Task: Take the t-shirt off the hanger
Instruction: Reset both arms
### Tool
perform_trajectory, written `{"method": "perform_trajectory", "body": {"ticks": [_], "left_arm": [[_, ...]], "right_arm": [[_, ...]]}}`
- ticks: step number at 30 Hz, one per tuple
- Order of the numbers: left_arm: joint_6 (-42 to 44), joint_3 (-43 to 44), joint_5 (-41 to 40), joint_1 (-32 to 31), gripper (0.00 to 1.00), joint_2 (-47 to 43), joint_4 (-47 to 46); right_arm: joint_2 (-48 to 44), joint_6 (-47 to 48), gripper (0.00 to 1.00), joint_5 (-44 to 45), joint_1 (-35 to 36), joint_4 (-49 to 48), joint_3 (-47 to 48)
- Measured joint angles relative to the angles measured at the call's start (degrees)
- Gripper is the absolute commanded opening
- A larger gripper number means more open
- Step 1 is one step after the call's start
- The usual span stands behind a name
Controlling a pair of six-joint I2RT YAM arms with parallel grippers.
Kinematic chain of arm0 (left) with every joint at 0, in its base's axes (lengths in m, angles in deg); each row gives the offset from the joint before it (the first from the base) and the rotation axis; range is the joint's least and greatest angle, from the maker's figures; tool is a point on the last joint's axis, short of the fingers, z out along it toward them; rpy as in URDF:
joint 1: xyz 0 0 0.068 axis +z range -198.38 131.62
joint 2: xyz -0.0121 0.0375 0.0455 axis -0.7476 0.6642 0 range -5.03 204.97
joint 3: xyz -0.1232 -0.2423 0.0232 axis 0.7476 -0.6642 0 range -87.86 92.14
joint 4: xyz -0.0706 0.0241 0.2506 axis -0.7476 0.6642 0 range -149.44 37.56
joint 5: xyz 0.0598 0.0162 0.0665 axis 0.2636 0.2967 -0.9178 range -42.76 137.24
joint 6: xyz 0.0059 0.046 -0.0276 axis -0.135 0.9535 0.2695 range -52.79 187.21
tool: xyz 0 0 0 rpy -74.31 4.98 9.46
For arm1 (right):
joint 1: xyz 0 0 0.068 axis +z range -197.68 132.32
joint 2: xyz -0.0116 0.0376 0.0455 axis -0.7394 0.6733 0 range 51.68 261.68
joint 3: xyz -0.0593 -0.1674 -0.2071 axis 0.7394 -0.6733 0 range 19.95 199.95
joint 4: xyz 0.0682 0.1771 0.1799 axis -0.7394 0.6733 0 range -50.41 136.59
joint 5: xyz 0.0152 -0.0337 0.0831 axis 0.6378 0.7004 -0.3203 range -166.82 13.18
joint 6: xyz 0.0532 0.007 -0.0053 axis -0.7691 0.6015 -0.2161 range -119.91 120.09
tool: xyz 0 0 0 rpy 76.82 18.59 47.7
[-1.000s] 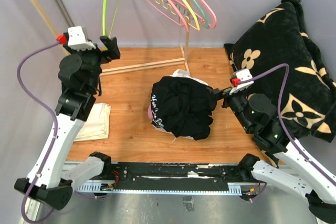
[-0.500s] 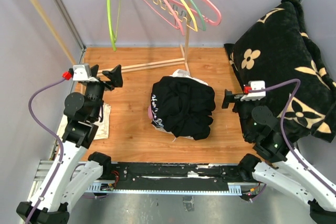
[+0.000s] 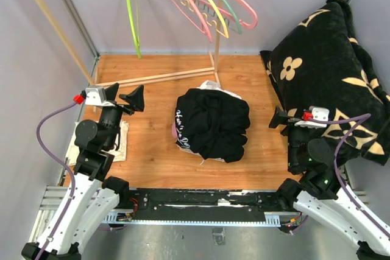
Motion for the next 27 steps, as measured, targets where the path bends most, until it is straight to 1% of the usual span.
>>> {"method": "perform_trajectory", "body": {"ticks": [4, 11, 27], "left_arm": [[-0.5, -1.5, 0.4, 0.0, 1.00, -1.6, -1.1], [-1.1, -1.6, 1.0, 0.0, 1.00, -2.2, -3.0], [-1.1, -1.6, 1.0, 0.0, 1.00, -3.3, -3.2]], "right_arm": [[-1.2, 0.0, 0.98, 0.3, 0.0, -1.2, -1.5], [-1.4, 0.0, 0.98, 0.6, 0.0, -2.6, -1.8], [-2.0, 0.0, 0.98, 0.6, 0.0, -2.9, -2.1]]}}
